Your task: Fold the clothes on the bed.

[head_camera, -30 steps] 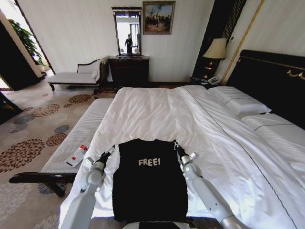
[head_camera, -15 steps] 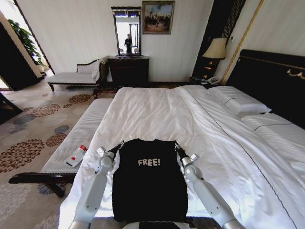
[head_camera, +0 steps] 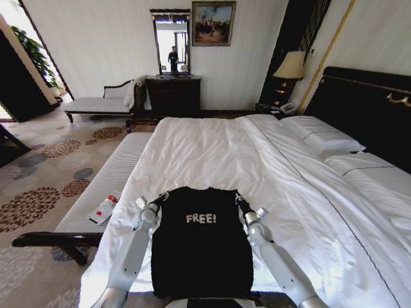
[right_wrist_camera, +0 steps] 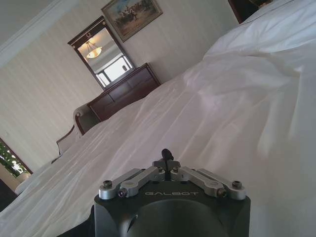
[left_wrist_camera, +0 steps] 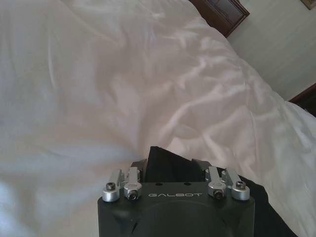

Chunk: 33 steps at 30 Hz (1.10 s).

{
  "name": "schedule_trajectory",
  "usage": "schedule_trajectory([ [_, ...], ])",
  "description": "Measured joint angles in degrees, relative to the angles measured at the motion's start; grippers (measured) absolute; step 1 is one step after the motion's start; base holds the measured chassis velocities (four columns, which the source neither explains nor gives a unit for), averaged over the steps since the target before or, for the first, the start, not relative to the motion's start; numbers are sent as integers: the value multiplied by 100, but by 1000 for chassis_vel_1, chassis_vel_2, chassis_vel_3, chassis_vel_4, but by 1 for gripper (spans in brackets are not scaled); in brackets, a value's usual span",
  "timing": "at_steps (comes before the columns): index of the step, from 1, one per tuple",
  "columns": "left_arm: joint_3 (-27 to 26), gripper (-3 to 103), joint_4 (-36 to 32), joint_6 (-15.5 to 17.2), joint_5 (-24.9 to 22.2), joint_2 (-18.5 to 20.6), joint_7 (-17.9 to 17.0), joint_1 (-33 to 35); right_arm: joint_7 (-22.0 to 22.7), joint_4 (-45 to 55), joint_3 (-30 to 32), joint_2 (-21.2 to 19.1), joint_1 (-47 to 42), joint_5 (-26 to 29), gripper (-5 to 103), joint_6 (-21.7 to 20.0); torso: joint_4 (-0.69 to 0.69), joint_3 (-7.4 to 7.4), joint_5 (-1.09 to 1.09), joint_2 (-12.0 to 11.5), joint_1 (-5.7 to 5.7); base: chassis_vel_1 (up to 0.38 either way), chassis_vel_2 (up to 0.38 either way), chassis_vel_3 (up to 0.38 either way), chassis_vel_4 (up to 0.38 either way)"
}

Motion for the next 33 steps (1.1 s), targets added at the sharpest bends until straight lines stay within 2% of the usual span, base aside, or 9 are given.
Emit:
schedule_trajectory([
  [2, -13, 43, 6, -29, 2, -8, -16, 0, -1, -4, 0, -6, 13, 0, 0, 2, 0, 0, 0, 0, 0, 0, 0, 0, 0],
  [8, -24, 27, -10, -48, 3, 15, -25, 20, -5, -14, 9, -10, 24, 2, 0, 18, 0, 0, 0, 0, 0, 0, 0, 0, 0],
  [11, -43, 11, -111, -56, 3, 17, -27, 63, -15, -20, 22, -17, 17, -6, 0, 57, 0, 0, 0, 0, 0, 0, 0, 0, 0],
  [13, -46, 11, -142, -57, 3, 18, -27, 78, -18, -20, 25, -20, 13, -11, 0, 67, 0, 0, 0, 0, 0, 0, 0, 0, 0],
  [15, -50, 2, -220, -59, 3, 26, -34, 108, -18, 1, 37, -30, 4, -12, 0, 81, 0, 0, 0, 0, 0, 0, 0, 0, 0],
  [20, -87, 0, -586, -56, -96, 103, -115, 201, -3, 289, 101, -147, -52, 8, 0, 99, 0, 0, 0, 0, 0, 0, 0, 0, 0],
  [25, -165, 0, -1269, -1, -414, 352, -226, 344, -10, 850, 208, -499, -178, 58, 0, 110, 0, 0, 0, 0, 0, 0, 0, 0, 0],
  [29, -247, 0, -2233, 74, -910, 725, -344, 471, -25, 1384, 278, -865, -219, 279, 0, 123, 0, 0, 0, 0, 0, 0, 0, 0, 0],
  [33, -311, 0, -2706, 97, -1216, 936, -433, 434, -72, 1661, 298, -1028, -179, 547, 0, 114, 0, 0, -1, 0, 0, 0, 0, 0, 0],
])
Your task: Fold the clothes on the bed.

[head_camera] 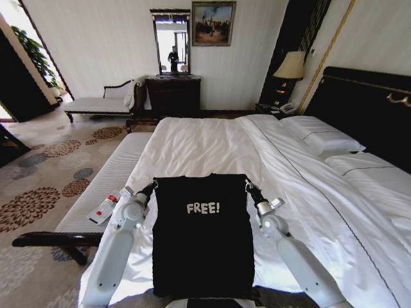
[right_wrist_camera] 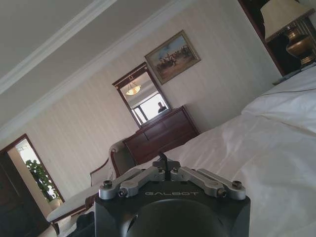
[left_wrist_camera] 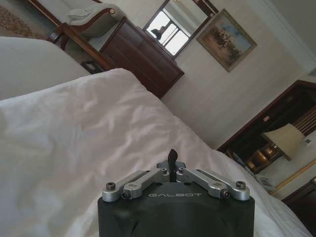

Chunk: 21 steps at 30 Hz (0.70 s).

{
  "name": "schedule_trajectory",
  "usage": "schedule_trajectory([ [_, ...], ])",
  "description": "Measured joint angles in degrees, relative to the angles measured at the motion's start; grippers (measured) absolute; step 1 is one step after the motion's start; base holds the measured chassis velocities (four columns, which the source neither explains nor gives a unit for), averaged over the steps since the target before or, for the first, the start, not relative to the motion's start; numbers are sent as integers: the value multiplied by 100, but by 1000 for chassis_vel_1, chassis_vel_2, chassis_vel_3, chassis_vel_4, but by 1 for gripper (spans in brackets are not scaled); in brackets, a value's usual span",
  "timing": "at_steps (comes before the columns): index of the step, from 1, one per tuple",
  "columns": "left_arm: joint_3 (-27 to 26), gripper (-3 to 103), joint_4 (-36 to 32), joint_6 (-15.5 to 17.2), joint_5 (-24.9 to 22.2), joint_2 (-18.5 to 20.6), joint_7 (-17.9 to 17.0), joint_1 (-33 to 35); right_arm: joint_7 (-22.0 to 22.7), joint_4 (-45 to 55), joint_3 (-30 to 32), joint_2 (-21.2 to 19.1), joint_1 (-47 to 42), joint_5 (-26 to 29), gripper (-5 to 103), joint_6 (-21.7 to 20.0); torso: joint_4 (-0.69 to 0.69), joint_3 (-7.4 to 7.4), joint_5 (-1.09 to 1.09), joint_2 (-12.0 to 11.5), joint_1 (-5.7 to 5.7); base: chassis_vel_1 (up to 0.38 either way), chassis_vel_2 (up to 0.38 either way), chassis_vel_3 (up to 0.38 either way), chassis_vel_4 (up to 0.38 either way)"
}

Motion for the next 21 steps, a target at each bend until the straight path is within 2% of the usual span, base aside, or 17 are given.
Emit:
schedule_trajectory([
  [7, -26, 0, -57, 69, -346, 163, -131, -514, -133, 219, -76, -148, 382, 406, 0, -42, 0, 1, 0, -1, 1, 0, 0, 0, 0],
  [12, -25, 0, 66, 88, -430, 231, -141, -800, -148, 347, -141, -264, 624, 666, 0, -110, 0, 0, 0, 0, 1, 0, 0, 0, 0],
  [21, 265, 0, 1198, 79, -327, 85, -69, -1636, -371, -785, -539, -219, 1585, 868, 0, -116, 0, 2, 1, -1, 3, 0, 0, 0, 0],
])
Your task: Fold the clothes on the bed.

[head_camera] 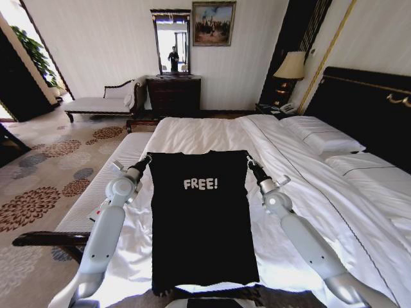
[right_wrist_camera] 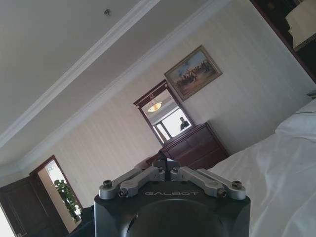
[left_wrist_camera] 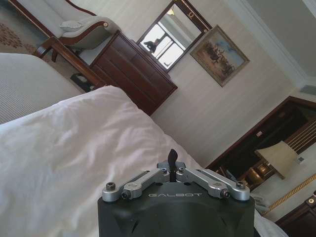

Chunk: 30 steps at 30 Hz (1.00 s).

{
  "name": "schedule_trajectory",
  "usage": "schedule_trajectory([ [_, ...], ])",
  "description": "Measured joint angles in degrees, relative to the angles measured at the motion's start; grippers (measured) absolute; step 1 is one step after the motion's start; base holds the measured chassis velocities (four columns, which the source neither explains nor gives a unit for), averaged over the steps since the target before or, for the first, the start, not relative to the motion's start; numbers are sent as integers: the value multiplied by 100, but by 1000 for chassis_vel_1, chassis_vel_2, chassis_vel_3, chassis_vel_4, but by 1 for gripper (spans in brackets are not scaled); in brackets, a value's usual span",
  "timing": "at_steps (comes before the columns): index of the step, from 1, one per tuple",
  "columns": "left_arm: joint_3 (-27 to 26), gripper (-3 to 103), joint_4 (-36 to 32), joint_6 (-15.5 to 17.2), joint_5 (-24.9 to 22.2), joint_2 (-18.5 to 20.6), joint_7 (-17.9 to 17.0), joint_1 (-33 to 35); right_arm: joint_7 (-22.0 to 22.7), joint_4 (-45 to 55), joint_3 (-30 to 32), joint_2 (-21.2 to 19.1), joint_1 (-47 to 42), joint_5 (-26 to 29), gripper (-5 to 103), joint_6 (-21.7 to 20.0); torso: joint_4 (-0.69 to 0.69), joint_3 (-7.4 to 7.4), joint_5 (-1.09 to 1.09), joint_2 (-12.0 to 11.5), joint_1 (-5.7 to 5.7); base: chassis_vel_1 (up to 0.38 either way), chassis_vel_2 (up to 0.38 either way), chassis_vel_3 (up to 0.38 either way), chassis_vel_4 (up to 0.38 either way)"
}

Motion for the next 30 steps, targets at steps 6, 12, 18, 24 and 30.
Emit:
schedule_trajectory([
  [6, 262, 0, 139, -7, 59, 42, 36, -81, -153, -156, -48, 15, 64, 60, 0, 33, 0, -1, -1, 1, 0, 0, 0, 0, 0],
  [12, 247, 0, -402, -11, 58, 126, 44, 511, -158, 216, 44, -111, -615, -61, 0, 121, -1, -2, 0, 0, -1, 0, 0, 0, 0],
  [18, -143, 0, -1476, 18, 135, 176, 44, 1808, 516, 1187, 367, -271, -1585, -321, 0, -97, -1, -3, 1, 1, -4, 0, 0, 0, 0],
  [24, -771, 0, -2444, 195, 432, 114, 14, 3210, 870, 2107, 768, -372, -2714, -475, 0, -151, 1, -3, -3, 1, -4, 0, 0, 0, 0],
  [30, -1345, 0, -3239, 519, 659, -7, -31, 4485, 982, 2705, 1051, -329, -3897, -840, 0, -147, 0, -4, 0, 2, -5, 0, 0, 0, 0],
])
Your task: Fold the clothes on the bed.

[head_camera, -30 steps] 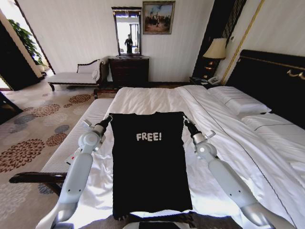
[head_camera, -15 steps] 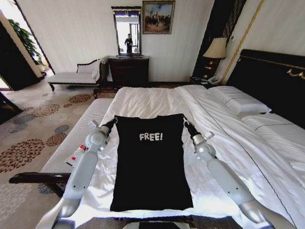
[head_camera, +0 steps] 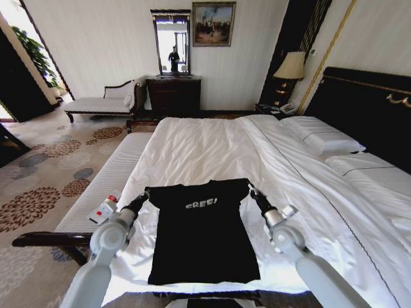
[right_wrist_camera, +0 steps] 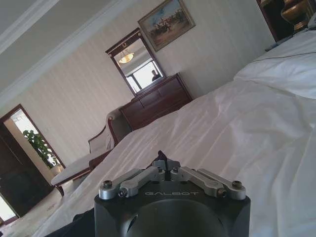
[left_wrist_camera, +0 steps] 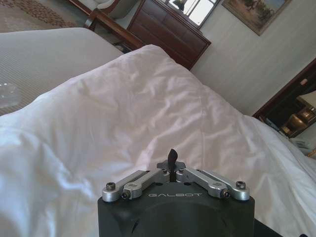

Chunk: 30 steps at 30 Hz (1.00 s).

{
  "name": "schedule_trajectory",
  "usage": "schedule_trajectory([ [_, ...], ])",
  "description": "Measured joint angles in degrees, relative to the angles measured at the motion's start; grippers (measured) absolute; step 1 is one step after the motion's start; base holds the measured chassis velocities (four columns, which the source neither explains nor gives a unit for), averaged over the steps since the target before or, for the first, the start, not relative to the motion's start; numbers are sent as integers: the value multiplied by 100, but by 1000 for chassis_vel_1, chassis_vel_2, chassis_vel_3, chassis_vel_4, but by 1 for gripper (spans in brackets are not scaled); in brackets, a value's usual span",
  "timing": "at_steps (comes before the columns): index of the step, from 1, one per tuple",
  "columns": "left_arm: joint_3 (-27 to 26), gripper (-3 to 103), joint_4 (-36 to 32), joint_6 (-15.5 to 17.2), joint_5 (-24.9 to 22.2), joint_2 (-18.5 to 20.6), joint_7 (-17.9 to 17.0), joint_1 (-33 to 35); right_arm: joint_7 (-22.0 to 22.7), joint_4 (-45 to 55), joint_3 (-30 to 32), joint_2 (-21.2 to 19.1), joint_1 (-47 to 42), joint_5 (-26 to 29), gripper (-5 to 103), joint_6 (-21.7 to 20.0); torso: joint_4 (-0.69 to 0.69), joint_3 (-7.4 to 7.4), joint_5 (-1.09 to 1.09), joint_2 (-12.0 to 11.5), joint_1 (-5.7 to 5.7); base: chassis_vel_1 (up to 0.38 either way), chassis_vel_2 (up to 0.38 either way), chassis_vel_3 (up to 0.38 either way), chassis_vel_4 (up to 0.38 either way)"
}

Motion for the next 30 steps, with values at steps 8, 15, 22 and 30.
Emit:
schedule_trajectory([
  [8, -40, 0, -227, 37, 537, -373, 147, 850, 106, 188, 76, 250, -1027, -595, 0, 177, 0, 2, -1, 0, 2, 0, 0, 0, 0],
  [15, 99, 0, -267, 163, 846, -629, 166, 1399, 181, 106, 64, 523, -1725, -949, 0, 435, 0, 1, 0, 0, 1, 0, 0, 0, 0],
  [22, 234, 0, -202, 312, 1113, -835, 152, 1825, 282, -218, 40, 649, -1859, -1133, 0, 601, 2, 2, 0, -1, 2, 0, 0, 0, 0],
  [30, 311, 0, 113, 345, 1370, -993, 180, 1984, 377, -364, -76, 798, -1951, -1413, 0, 694, 0, 2, -1, -1, 2, 0, 0, 0, 0],
])
